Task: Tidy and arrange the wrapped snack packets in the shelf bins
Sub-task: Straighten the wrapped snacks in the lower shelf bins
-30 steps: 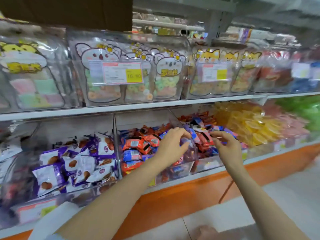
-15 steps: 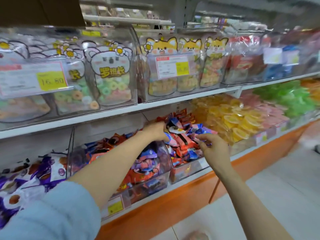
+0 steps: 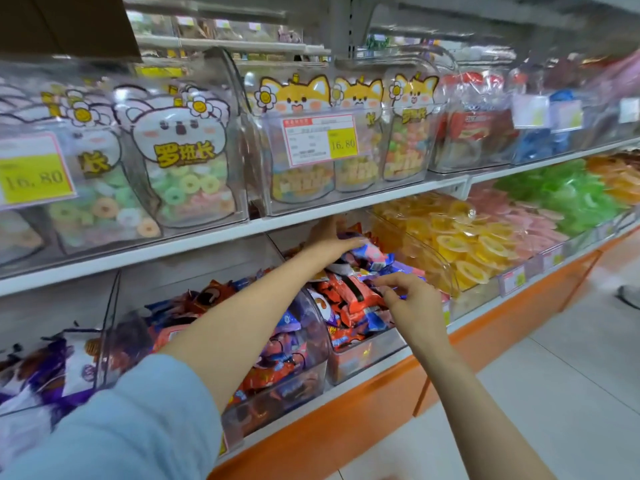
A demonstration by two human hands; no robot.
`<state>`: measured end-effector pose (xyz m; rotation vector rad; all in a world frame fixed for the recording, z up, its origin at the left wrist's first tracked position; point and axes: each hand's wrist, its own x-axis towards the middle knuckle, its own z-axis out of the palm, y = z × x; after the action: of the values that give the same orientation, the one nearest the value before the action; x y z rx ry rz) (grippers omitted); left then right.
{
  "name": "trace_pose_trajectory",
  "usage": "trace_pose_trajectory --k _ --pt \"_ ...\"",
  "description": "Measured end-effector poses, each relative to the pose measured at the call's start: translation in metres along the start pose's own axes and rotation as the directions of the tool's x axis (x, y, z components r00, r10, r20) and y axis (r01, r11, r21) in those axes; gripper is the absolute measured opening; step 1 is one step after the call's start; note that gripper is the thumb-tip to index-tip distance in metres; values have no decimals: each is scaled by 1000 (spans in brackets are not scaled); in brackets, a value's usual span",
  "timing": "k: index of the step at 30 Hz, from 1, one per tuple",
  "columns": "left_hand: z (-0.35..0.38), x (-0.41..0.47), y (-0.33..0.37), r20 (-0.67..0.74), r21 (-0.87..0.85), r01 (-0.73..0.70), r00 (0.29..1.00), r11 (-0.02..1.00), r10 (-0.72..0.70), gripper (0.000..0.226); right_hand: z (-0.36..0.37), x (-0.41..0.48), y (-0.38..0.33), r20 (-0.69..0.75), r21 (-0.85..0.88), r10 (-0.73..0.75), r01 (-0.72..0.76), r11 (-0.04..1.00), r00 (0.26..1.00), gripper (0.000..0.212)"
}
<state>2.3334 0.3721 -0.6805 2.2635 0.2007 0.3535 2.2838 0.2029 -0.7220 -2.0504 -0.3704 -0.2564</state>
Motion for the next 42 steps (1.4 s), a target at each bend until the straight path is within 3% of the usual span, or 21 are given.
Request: trace_pose_trajectory --k 2,4,6,9,12,17,22,27,31,35,39,42 --pt "0 9 -7 24 54 22 999 998 -24 60 -1 2 0 -1 12 14 -14 1000 1000 18" --pt "-5 17 -21 3 243 23 1000 970 -24 40 -3 3 0 1 20 18 -18 1000 1000 17" --pt "-12 22 -36 90 420 11 994 907 -54 22 -5 5 1 2 12 23 -23 1000 1000 18" --pt "-12 24 -45 345 492 -92 934 866 -97 34 -7 7 1 -6 -8 24 -24 1000 1000 17" --pt "0 27 -44 415 543 -195 908 817 -59 37 -4 8 0 5 -4 23 -23 1000 1000 16" --pt "8 28 -43 206 630 -187 976 754 69 4 3 7 -1 35 2 36 -36 999 999 18" --pt "-24 12 -33 -51 476 -118 986 871 161 9 11 6 0 91 -61 -13 18 998 996 20" --pt "-51 -26 -35 -121 252 -4 992 968 36 20 31 17 -6 174 -189 -133 165 968 976 22" --pt "-68 -56 -41 -301 181 105 952 978 -47 17 51 44 3 239 -423 -252 334 843 938 28" --pt "-87 -74 -53 -390 112 188 912 976 -131 34 64 72 5 345 -596 -300 455 662 889 38" --pt "-106 -95 -60 -467 16 165 873 986 -138 24 80 90 0 555 -601 -258 596 532 791 59" --pt "-114 -108 -64 -481 7 140 868 990 -120 11 99 99 -1 664 -564 -193 654 504 722 73"
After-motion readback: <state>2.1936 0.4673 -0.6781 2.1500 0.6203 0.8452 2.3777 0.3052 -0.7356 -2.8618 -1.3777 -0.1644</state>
